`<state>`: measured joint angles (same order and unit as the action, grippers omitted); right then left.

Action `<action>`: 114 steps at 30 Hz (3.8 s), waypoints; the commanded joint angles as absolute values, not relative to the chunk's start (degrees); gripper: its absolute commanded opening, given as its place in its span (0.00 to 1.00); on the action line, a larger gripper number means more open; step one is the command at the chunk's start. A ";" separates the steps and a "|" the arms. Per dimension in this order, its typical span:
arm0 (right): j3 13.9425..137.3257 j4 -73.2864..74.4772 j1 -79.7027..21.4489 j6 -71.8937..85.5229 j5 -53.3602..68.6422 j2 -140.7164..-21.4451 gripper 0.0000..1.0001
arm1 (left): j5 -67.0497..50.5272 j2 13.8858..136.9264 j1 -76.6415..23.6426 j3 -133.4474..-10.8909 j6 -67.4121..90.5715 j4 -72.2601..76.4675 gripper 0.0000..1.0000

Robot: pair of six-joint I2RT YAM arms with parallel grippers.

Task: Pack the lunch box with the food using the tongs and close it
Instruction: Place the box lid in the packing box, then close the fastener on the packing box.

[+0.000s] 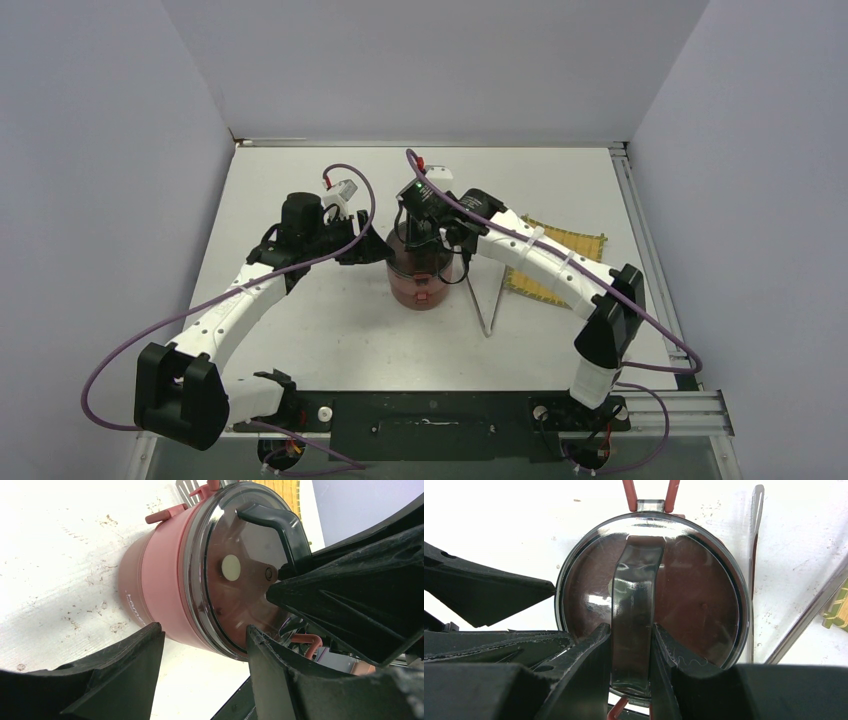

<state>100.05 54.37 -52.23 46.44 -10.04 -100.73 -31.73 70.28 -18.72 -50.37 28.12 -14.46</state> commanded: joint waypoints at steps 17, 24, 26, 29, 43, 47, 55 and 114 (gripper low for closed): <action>94.55 54.58 -53.48 48.62 -13.11 -97.43 0.22 | -32.11 69.17 -18.98 -50.36 28.04 -13.37 0.59; 99.10 55.48 -53.44 45.45 -15.68 -97.18 0.39 | -30.57 68.92 -18.98 -51.70 27.51 -13.72 0.61; 100.62 54.74 -53.44 44.06 -15.92 -96.91 0.46 | -30.48 69.15 -18.98 -52.97 28.04 -13.54 0.63; 101.71 53.12 -53.27 41.80 -16.06 -96.06 0.55 | -30.28 69.84 -18.98 -55.99 28.11 -14.19 0.65; 82.17 34.90 -51.78 27.81 -7.27 -72.93 0.57 | -26.11 76.03 -19.49 -63.05 28.02 -15.31 0.66; 75.87 30.67 -51.62 24.77 3.79 -70.02 0.54 | -25.34 77.23 -20.30 -62.23 26.58 -15.53 0.66; 69.53 24.20 -51.32 22.28 14.59 -70.48 0.50 | -30.18 79.43 -19.86 -58.22 26.37 -11.81 0.64; 68.62 32.63 -58.61 8.08 -3.56 -71.77 0.67 | -24.44 75.92 -22.90 -60.78 21.34 -18.14 0.68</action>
